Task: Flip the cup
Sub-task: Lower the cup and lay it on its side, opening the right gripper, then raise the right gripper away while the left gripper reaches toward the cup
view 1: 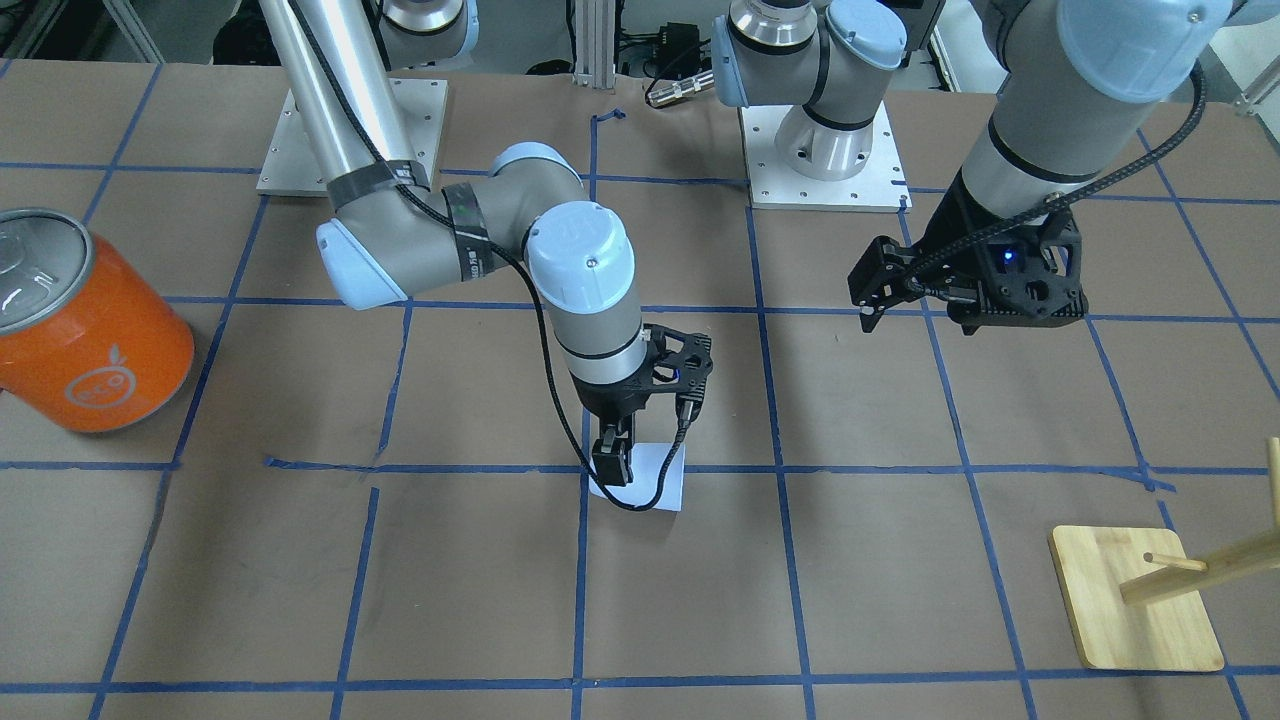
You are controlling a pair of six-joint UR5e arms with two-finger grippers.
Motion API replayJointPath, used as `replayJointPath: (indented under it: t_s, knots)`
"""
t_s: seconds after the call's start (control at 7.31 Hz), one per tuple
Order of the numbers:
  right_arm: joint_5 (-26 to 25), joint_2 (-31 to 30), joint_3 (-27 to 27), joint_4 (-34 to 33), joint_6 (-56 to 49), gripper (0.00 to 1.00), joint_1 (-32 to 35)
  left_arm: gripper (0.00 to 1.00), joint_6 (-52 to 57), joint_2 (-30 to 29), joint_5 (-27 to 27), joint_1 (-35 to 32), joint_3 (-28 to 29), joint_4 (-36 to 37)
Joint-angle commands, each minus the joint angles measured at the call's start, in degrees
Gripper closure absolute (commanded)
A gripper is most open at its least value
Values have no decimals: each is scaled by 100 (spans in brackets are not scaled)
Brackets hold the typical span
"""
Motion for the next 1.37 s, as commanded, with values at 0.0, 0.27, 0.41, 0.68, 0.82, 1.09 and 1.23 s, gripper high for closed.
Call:
replayJointPath:
  t_s: [0.0, 0.27, 0.41, 0.68, 0.82, 1.09, 1.23]
  knots:
    - [225, -763, 32, 856, 218, 0, -888, 0, 0, 34, 9, 0, -1, 0]
    - [321, -1641, -11, 2123, 437, 0, -1698, 0, 0, -1, -26, 0, -9, 0]
    - [226, -2011, -3, 2828, 787, 0, -1954, 0, -122, 16, -78, 0, -1, 9]
    - [-290, -2697, -29, 3377, 2206, 0, -1983, 0, -105, -132, -209, -9, -297, 122]
    - [-285, -2996, -64, 3284, 2737, 0, -1983, 0, -140, -168, -219, -9, -439, 549]
    - [-678, -3025, -317, 3283, 3926, 0, -1983, 0, -80, -439, -977, 0, -790, 1001]
    - [-593, -2982, -415, 3292, 4198, 0, -2009, 0, -79, -641, -1532, 0, -870, 1550]
